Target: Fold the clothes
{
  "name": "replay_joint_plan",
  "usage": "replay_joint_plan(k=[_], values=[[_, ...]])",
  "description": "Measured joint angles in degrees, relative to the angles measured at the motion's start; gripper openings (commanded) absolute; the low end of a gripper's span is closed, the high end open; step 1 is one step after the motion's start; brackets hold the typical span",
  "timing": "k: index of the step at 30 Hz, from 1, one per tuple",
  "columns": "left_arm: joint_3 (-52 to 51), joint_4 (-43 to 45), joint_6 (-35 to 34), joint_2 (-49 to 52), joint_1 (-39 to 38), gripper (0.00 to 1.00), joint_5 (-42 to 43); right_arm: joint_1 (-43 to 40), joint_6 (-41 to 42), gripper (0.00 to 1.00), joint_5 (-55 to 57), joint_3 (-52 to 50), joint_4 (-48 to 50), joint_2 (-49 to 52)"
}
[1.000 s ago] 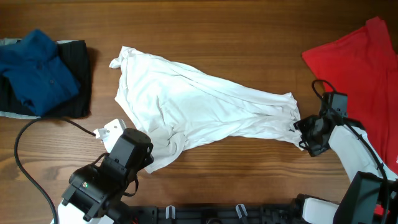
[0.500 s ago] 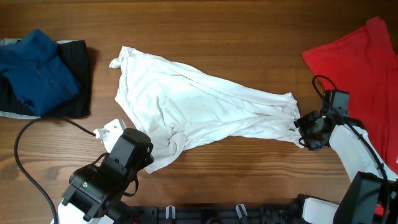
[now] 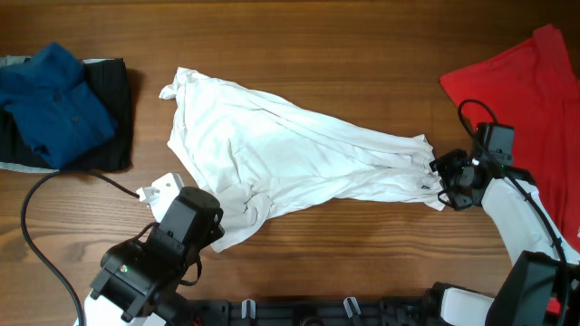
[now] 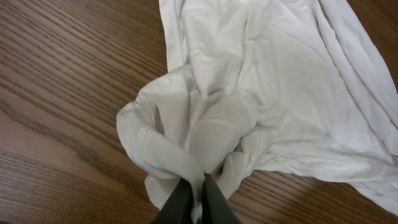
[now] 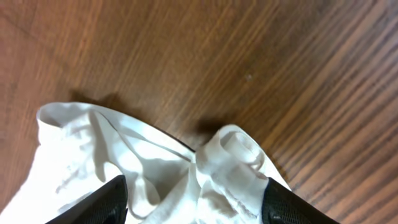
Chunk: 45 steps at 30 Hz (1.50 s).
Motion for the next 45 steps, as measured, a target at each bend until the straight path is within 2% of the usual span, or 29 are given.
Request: replay_joint_plan(k=[16,25,37,40,45], values=[[0.00,0.00,0.00,0.00,0.00,0.07,-0.02,-1.88,-2.29,0.67,0.00,1.70,1.42,0.00],[0.00,0.02,0.00,0.00,0.00,0.07,0.00,-1.88,-2.78,0.68,-0.87,1.81,-3.65,0.00],[0.00,0.00,0.00,0.00,0.00,0.06,0.00,-1.88,-2.97,0.68,-1.31,1.18,-4.55,0.00],[0.00,0.00,0.00,0.00,0.00,0.07,0.00,-1.88,-3.15,0.67,-1.49,0.90,-5.05,0.00],[0.00,0.00,0.00,0.00,0.00,0.07,0.00,-1.88,-3.34,0.58,-1.62,-1.07,-2.91,0.00]])
